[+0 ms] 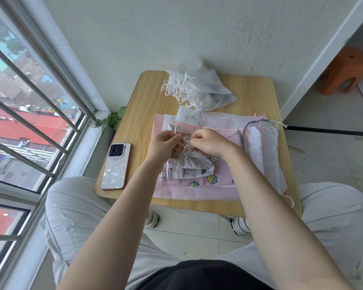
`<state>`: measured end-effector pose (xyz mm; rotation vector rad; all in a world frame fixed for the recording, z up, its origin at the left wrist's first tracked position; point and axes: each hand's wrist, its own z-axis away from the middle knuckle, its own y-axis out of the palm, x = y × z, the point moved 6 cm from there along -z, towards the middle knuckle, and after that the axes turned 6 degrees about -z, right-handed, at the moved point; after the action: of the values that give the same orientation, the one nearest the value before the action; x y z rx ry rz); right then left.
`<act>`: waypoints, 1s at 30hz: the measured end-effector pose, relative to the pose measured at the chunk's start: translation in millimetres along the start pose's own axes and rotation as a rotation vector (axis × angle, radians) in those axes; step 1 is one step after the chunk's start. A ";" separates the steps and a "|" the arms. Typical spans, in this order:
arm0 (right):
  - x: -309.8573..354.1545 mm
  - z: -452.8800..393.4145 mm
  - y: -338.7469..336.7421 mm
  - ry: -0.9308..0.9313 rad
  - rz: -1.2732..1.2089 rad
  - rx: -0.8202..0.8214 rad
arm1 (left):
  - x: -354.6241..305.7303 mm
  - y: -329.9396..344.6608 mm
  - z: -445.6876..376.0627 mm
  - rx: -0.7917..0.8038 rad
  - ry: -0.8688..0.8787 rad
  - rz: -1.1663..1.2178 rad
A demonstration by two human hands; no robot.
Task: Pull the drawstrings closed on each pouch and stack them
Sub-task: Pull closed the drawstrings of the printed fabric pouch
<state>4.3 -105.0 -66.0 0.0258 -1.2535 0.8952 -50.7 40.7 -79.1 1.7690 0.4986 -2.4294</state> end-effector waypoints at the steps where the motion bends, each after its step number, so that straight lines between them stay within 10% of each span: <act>1: -0.6 -0.1 -1.0 0.017 -0.015 -0.022 | 0.2 0.5 0.4 0.009 -0.004 0.006; 10: -9.7 2.0 -15.0 0.029 -0.685 -0.340 | 2.4 1.4 3.5 0.000 -0.042 0.011; 16: -2.6 2.2 -1.8 0.061 -1.355 -0.189 | 6.5 -6.5 1.4 -0.151 -0.064 -0.090; 25: 10.5 4.4 -24.5 -0.062 -0.321 -0.297 | 7.8 -16.3 -2.3 -0.241 -0.059 -0.190; 30: 20.5 10.6 -11.9 -0.021 0.198 -0.015 | -1.7 -15.9 3.3 -0.161 -0.033 -0.094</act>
<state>3.4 -106.3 -40.0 -0.1028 -1.2973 1.0581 -57.4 54.4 -73.4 1.6745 0.7660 -2.3973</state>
